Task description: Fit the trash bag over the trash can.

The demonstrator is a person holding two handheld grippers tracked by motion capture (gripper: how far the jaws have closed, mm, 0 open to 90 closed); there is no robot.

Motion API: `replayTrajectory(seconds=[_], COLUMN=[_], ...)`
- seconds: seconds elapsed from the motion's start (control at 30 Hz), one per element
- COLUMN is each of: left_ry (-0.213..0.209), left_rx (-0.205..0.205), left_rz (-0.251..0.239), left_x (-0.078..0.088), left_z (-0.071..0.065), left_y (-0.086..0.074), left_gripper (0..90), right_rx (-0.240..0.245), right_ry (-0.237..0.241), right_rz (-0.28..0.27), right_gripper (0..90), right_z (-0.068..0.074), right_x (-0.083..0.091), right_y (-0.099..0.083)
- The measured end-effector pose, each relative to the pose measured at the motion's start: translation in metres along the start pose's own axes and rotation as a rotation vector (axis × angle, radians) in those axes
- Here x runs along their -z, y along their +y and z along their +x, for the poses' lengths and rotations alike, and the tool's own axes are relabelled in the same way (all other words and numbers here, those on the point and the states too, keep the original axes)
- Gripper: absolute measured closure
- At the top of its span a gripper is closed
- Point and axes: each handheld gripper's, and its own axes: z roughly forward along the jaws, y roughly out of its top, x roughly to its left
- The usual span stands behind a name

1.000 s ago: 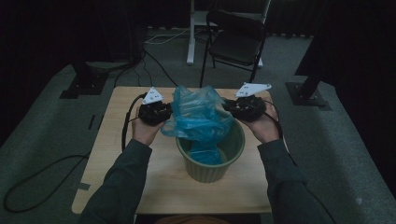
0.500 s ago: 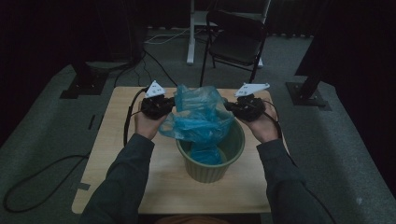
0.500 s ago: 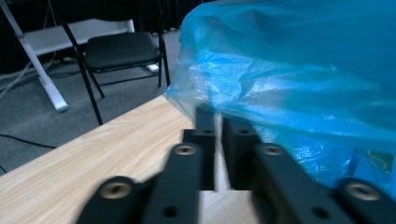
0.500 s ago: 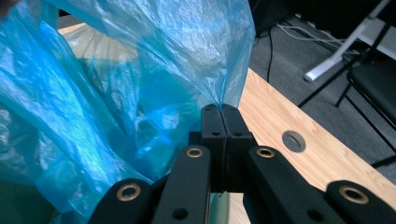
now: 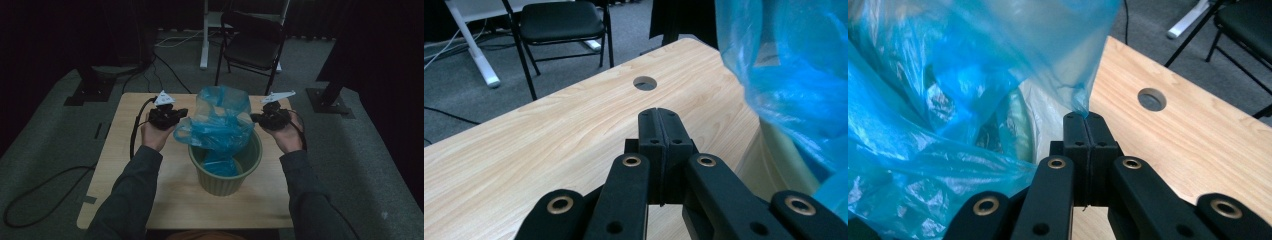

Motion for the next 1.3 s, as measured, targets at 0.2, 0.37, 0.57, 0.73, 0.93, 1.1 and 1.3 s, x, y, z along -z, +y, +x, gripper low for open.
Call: replayTrajectory(seconds=[0.2,0.37,0.57,0.73,0.93,1.1,1.3], left_ry=[0.002,-0.003,-0.052,-0.088,-0.116,-0.128,-0.116], left_rx=[-0.008,-0.014,-0.008,-0.024,-0.042,-0.052,-0.06], left_rz=[-0.035,-0.052,-0.11,-0.158,-0.164,-0.149,-0.099], left_x=[0.007,0.011,0.017,0.022,0.018,0.01,-0.002], left_z=[-0.001,-0.002,0.0,-0.002,-0.004,-0.008,-0.009], left_y=[0.003,0.007,0.009,0.011,0.016,0.026,0.035], left_gripper=[89.5,86.1,76.7,67.4,59.7,56.6,69.3], right_rx=[0.01,0.021,0.035,0.04,0.046,0.057,0.063], right_ry=[0.003,0.006,0.01,0.013,0.019,0.029,0.034], right_rz=[-0.009,-0.015,-0.017,-0.019,-0.019,-0.022,-0.02], right_gripper=[90.0,90.0,90.0,90.0,90.0,90.0,90.0], right_z=[0.002,0.005,0.008,0.009,0.012,0.014,0.015], right_x=[0.002,0.003,0.003,0.003,0.002,0.002,0.001], right_y=[0.001,0.004,0.005,0.006,0.007,0.008,0.008])
